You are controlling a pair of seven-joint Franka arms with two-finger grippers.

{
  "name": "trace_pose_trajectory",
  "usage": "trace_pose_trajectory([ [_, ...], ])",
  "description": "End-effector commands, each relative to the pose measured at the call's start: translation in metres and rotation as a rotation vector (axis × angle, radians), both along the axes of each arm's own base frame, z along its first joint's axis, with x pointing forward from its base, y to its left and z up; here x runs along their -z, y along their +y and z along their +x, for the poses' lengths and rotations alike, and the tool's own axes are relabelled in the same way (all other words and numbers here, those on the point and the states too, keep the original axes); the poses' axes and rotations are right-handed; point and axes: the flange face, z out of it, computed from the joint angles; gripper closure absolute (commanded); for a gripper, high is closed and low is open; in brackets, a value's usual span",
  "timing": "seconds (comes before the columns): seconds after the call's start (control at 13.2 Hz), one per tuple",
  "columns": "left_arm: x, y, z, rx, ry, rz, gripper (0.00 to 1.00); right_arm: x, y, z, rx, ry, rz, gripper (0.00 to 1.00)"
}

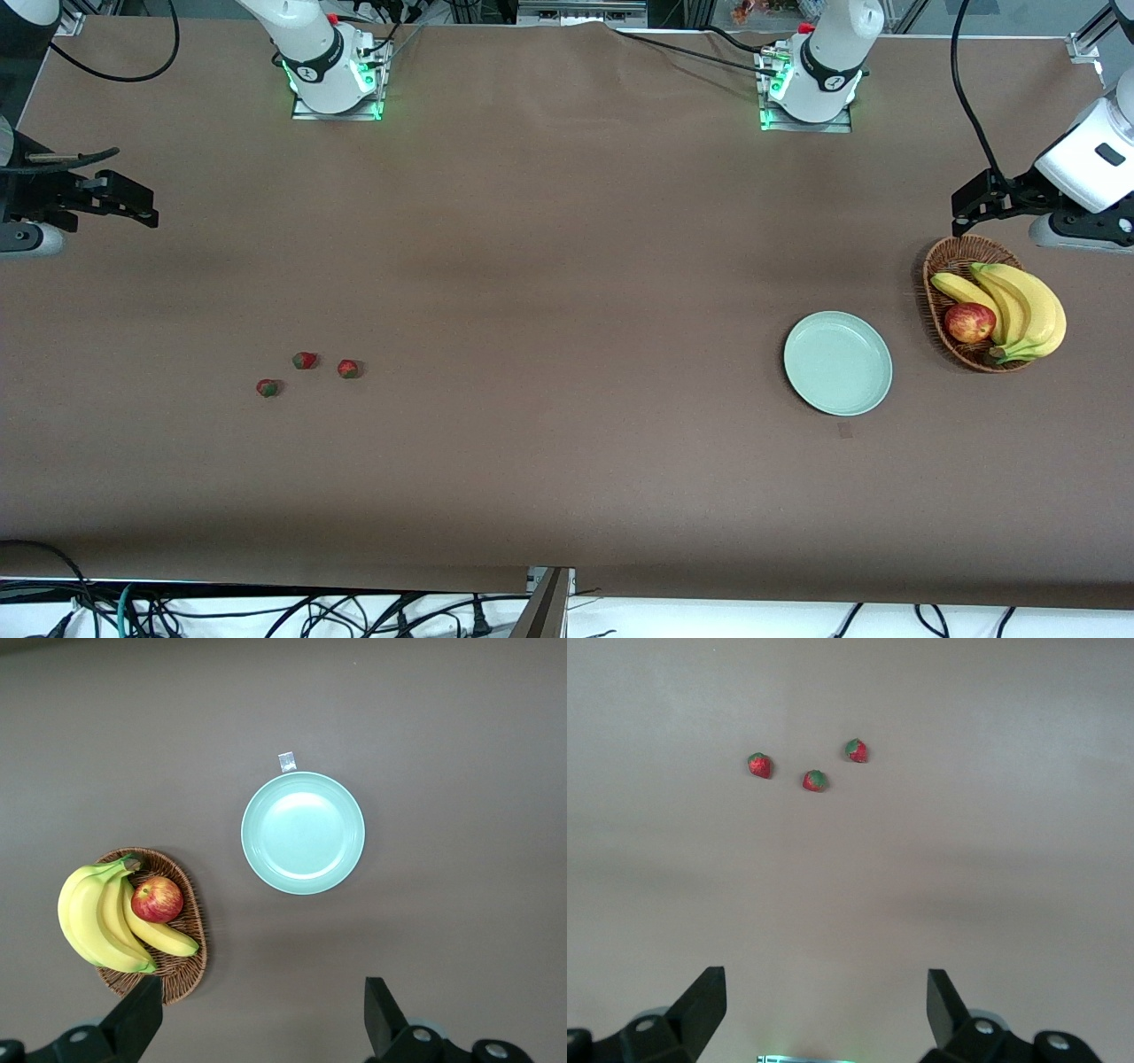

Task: Collect all strawberries into plate

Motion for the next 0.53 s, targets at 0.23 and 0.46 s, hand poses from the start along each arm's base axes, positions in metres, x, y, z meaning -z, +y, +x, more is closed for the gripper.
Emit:
trace_pose_trajectory([
  [0.23,-0.002,-0.004,-0.002,0.006,0.002,-0.021,0.0,-0.005,0.002,0.003,0.003,-0.013,-0.009,0.0],
  [0.46,-0.002,-0.004,-0.002,0.004,0.001,-0.021,0.0,0.03,0.002,0.022,-0.003,0.024,-0.022,0.0],
])
